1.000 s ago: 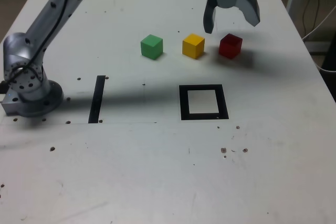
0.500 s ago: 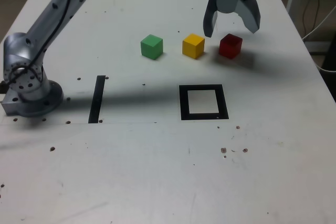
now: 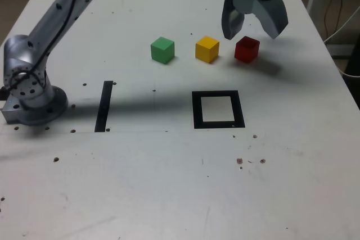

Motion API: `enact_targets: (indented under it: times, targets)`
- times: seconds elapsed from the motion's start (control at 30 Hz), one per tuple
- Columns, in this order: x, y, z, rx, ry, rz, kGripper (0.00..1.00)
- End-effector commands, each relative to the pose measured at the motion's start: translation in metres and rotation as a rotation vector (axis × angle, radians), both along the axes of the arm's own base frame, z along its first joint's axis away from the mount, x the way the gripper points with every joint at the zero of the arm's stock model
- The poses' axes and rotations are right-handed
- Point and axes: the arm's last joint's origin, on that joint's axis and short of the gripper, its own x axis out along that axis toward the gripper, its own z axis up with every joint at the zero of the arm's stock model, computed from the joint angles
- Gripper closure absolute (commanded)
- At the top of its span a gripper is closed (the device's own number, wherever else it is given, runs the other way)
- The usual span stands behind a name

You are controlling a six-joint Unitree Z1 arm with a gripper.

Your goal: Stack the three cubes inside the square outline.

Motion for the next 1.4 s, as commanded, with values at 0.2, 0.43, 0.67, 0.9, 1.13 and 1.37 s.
enact_targets:
  times: [0.2, 0.43, 0.67, 0.9, 1.13, 1.37]
  targets:
    - [0.001, 0.001, -0.002, 0.024, 0.012, -0.044, 0.02]
    - [0.004, 0.003, -0.010, 0.037, 0.024, -0.046, 0.02]
    - [0.011, 0.006, -0.028, 0.034, 0.044, -0.045, 0.02]
    - [0.016, 0.008, -0.041, 0.035, 0.059, -0.043, 0.04]
    - [0.017, 0.009, -0.048, 0.053, 0.074, -0.032, 0.17]
    - [0.018, 0.006, -0.048, 0.087, 0.079, -0.024, 0.42]
